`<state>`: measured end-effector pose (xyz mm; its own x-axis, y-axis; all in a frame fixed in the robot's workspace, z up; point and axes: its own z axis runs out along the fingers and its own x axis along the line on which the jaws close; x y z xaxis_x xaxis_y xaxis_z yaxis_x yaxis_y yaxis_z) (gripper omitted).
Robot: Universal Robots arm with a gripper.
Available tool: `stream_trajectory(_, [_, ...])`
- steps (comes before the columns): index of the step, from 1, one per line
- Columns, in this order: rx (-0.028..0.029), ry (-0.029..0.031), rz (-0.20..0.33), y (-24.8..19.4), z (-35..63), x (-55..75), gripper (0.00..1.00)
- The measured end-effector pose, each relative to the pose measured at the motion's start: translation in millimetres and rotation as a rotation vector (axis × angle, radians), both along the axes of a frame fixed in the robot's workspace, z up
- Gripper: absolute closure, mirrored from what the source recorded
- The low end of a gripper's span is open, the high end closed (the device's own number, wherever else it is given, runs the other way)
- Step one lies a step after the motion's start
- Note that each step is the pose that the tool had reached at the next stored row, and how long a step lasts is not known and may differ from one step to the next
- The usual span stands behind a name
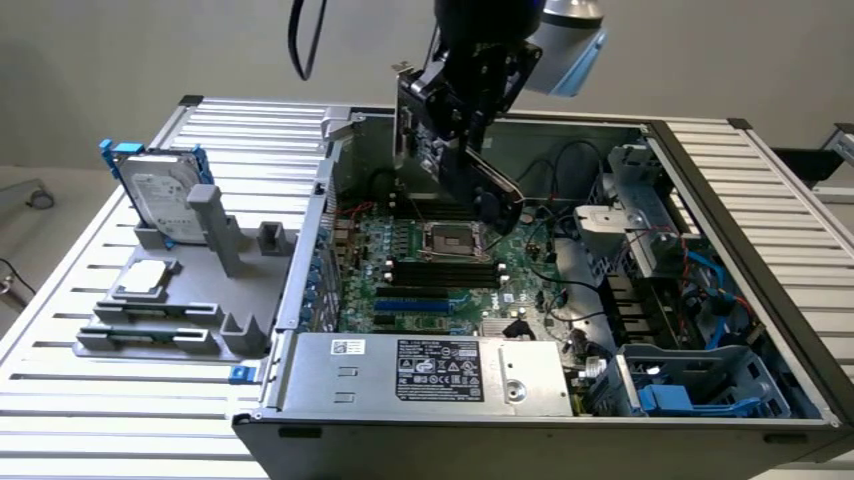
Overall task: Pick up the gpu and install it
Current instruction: 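Insert the gpu into the slot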
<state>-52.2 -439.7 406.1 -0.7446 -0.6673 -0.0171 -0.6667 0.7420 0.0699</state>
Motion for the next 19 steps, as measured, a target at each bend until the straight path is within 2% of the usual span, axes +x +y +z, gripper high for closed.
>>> stream_trajectory(19, [-0.0005, -0.0001, 0.346, 0.0, 0.0, 0.0, 0.74])
